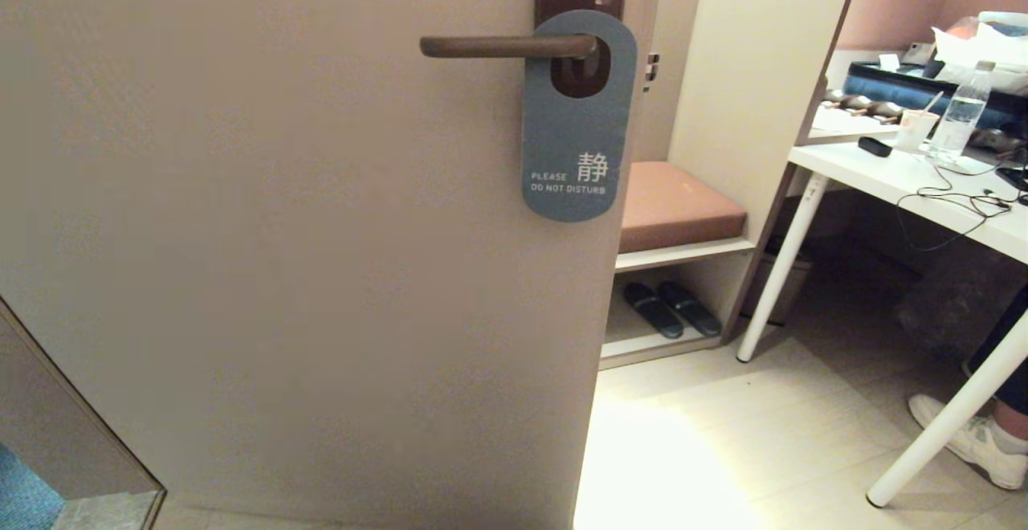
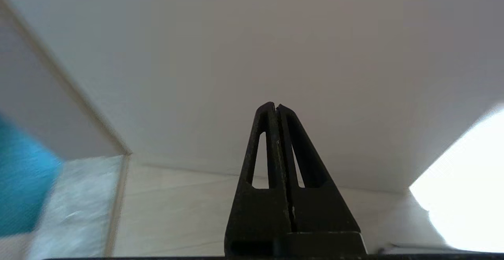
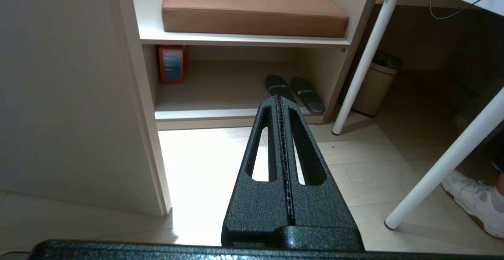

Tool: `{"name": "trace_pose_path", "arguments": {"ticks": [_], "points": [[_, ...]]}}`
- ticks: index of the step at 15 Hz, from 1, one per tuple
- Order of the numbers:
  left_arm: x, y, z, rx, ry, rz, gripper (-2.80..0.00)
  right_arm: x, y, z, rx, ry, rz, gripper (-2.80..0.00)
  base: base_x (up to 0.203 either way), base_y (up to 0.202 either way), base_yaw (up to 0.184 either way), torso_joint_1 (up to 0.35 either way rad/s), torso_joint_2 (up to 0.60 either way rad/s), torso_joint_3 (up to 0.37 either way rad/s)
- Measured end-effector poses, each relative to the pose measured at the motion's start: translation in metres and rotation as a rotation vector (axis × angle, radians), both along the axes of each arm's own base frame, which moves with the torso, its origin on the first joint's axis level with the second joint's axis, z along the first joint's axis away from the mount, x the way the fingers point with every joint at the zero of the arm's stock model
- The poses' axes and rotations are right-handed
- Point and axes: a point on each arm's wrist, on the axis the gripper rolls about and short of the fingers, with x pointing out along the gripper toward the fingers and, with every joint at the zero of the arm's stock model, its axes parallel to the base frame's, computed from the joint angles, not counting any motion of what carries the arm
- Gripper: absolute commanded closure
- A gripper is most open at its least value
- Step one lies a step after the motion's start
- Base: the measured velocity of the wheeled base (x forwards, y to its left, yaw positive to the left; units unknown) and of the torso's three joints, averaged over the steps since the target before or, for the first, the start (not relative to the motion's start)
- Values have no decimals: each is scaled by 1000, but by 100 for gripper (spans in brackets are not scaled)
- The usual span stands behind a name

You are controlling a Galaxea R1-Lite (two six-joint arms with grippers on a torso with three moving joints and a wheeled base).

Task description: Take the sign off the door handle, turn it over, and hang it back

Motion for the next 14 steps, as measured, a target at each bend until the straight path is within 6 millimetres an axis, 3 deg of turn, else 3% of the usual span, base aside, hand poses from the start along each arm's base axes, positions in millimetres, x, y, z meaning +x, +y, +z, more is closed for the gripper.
{"name": "trace_pose_path", "arguments": {"ticks": [3, 14], "points": [[-6, -3, -7, -26, 17, -94, 0, 0, 0, 0, 0, 0, 0, 0, 0, 0, 0, 0, 0, 0], [-19, -3, -14, -37, -68, -78, 0, 0, 0, 0, 0, 0, 0, 0, 0, 0, 0, 0, 0, 0]]}}
